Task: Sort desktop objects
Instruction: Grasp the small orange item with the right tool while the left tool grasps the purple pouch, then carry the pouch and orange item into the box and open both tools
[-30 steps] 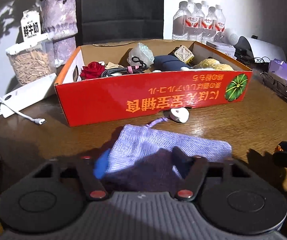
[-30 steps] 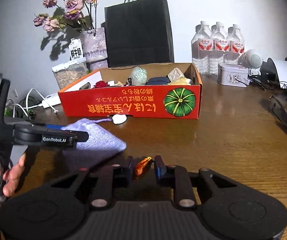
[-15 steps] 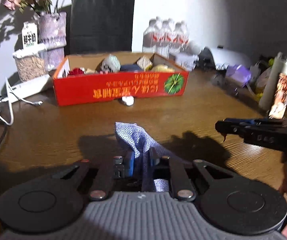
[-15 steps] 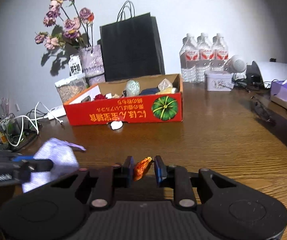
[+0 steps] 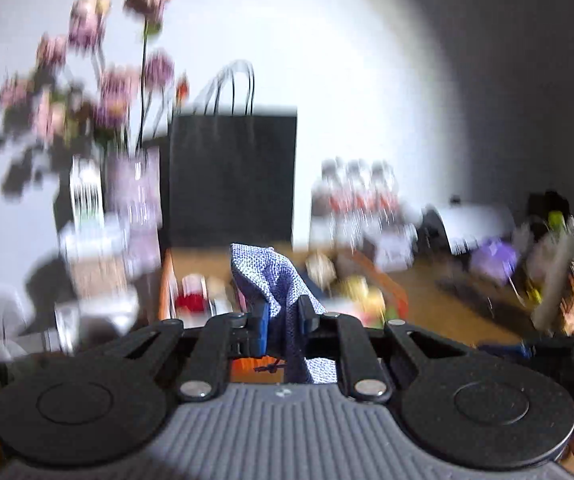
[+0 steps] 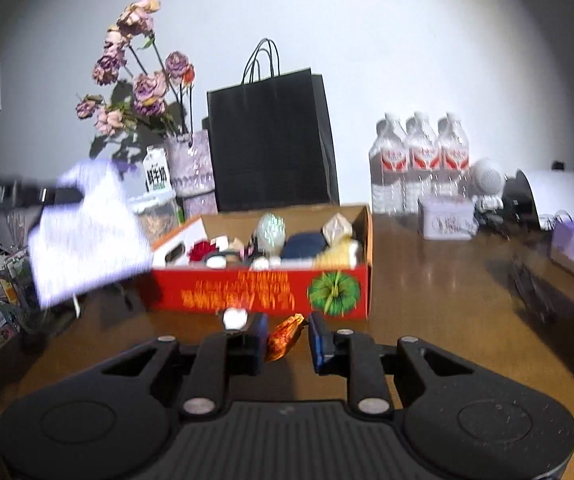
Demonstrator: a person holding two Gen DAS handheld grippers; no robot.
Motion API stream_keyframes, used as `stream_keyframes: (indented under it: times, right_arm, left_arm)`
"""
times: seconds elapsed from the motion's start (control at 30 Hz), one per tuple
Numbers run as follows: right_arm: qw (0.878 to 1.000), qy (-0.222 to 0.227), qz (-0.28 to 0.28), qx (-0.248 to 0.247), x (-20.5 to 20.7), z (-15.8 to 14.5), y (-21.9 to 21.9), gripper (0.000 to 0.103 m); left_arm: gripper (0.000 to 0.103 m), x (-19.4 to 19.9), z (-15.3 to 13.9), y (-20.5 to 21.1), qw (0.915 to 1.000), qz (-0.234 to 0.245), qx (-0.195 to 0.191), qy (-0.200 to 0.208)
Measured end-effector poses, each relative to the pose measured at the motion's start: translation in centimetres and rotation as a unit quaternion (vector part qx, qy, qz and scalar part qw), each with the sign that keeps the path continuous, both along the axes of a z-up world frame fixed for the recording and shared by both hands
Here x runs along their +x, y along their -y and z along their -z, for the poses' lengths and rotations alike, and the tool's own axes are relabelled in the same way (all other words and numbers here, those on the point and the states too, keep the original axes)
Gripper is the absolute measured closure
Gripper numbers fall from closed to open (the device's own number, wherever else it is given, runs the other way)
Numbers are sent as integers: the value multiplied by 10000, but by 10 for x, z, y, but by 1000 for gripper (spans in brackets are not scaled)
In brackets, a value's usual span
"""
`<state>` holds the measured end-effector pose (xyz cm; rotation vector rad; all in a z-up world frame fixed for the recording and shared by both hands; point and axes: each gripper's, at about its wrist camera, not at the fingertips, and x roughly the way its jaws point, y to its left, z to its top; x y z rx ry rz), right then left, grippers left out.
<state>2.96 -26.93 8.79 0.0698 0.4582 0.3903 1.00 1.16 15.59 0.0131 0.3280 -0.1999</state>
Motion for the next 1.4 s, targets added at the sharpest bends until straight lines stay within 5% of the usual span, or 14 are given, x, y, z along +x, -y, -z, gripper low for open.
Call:
stream_keyframes:
  times: [0.13,0.27,0.43,0.6,0.67,0.73,0.9,1.0,1.1,1.3,1.4]
  right_arm:
    - [9996,223,-192,-44,41,-30,-6,82]
    - [9985,-43,-549,27,108,-41,-25,82]
    - [9914,-986,-831,228,198,-15,-66,82]
    - [9831,-1652,-786,19,239,25,-97,82]
    - [9788,-1807,-969,-25,241,37,-105,82]
    - [9762,-1876,-1079,-115,242,44,-113,80]
    - [9762,-1914,-1019,87,246,41,-109,67]
    - [9833,-1587,-872,187,235,20,-99,53]
    - [9888,-1258,-784,192,219,0,-88,49]
    - [9973,-478,-453,-315,146,-9,-70,36]
    - [9964,-347,-460,-624,107,4,-65,33]
  left_arm:
    - [88,58,-36,-10,9995,-139,-246,157]
    - [88,124,-35,-17,9994,-96,-294,-170]
    - [88,207,27,-17,9938,-240,206,-1061]
    - [82,244,105,-14,9775,-233,690,-1978]
    - [42,238,113,-14,9792,-290,851,-1820]
    - [26,230,111,-16,9832,-427,994,-1467]
    - [12,221,87,-28,9873,-650,919,-1120]
    - [10,216,69,-33,9879,-782,825,-1054]
    - [5,205,52,-37,9880,-933,670,-1032]
    - [0,140,48,-33,9905,-887,20,-1048]
    - [0,98,61,-17,9922,-648,22,-1067]
